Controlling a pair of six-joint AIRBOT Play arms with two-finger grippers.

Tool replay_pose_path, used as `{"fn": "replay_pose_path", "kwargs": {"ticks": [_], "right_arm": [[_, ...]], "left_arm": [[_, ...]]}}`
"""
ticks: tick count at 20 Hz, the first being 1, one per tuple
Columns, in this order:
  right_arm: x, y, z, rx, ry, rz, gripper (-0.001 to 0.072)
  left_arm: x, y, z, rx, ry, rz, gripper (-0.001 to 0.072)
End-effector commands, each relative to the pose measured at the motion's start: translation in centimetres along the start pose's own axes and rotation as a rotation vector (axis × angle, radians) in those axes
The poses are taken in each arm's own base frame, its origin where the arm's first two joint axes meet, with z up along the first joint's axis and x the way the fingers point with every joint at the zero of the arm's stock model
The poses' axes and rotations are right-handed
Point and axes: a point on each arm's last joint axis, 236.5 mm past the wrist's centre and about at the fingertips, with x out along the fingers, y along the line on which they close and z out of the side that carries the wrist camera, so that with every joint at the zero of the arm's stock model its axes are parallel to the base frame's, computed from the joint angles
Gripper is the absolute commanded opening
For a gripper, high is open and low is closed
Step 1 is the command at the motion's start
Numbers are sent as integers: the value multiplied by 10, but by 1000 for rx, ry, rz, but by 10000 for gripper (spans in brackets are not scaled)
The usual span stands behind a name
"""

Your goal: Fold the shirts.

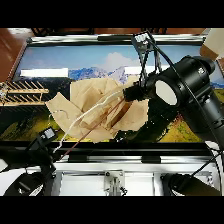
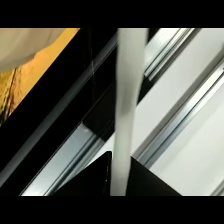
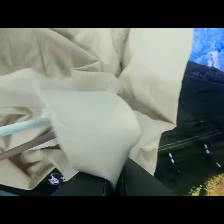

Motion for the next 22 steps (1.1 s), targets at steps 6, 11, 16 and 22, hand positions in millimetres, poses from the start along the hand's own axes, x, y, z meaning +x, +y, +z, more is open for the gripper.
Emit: {"fn": "replay_pose_path", "kwargs": {"ticks": [6,11,16,22], "right_arm": [[-14,0,10,8,-45,19,73],[-24,-8,18,15,-72,-4,73],[-30,32,20,-77,-101,110,73],[-48,91,15,-270,-164,208,73]], "left_arm": [[17,8,-8,67,100,-20,45],[-8,5,-13,93,28,45,44],[20,6,19,18,-50,-5,44],[69,12,60,67,-47,-24,44]]}}
